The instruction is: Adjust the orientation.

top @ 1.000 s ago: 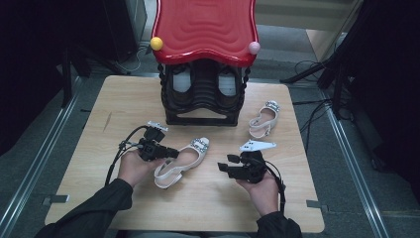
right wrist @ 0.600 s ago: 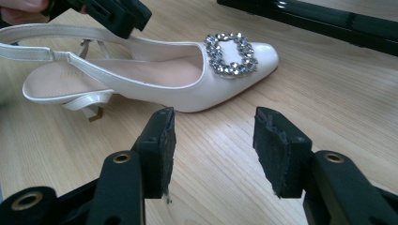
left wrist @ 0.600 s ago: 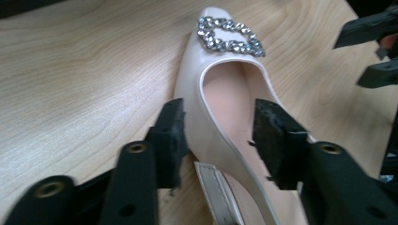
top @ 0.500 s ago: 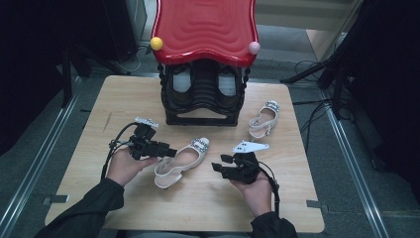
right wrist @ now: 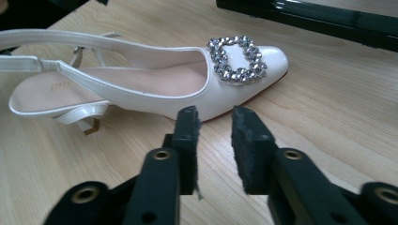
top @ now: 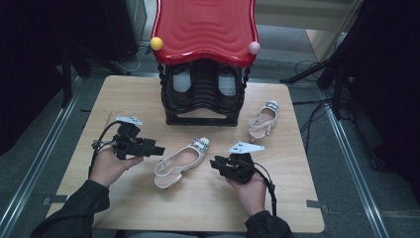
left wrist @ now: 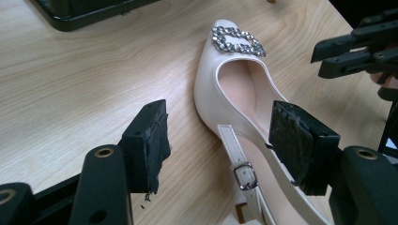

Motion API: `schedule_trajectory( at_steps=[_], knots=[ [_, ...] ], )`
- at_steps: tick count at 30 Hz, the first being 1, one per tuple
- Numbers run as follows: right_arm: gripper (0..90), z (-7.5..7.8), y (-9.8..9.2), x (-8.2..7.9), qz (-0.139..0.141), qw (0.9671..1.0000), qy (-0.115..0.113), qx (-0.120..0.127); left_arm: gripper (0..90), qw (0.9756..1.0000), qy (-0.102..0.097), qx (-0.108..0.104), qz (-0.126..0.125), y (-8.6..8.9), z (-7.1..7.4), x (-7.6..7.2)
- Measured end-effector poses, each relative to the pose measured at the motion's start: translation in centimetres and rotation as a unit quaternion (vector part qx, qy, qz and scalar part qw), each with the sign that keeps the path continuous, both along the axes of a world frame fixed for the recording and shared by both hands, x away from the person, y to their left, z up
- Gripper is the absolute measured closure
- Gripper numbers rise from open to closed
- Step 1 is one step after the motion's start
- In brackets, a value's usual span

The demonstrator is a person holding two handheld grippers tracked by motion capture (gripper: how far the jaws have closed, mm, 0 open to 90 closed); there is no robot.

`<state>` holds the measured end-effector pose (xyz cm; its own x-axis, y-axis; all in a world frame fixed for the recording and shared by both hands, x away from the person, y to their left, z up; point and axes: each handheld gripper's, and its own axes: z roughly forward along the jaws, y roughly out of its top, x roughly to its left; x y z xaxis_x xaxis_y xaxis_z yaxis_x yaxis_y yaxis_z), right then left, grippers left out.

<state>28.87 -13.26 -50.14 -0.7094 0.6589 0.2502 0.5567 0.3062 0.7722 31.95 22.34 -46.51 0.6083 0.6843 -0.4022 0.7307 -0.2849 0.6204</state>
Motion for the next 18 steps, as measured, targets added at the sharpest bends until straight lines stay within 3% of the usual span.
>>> schedule_trajectory(
  at_steps=[8, 18],
  knots=[
    [90.0, -0.9, 1.2, 0.1, 0.001, 1.0, 0.005, -0.004, 37.5, 1.0, -0.005, -0.002, 0.008, 0.8, 0.1, -0.4],
    [90.0, -2.2, 3.7, 0.3, 0.029, 0.999, 0.03, -0.016, 37.7, 0.9998, -0.008, 0.012, 0.014, 1.2, 0.0, -0.9]
  ],
)
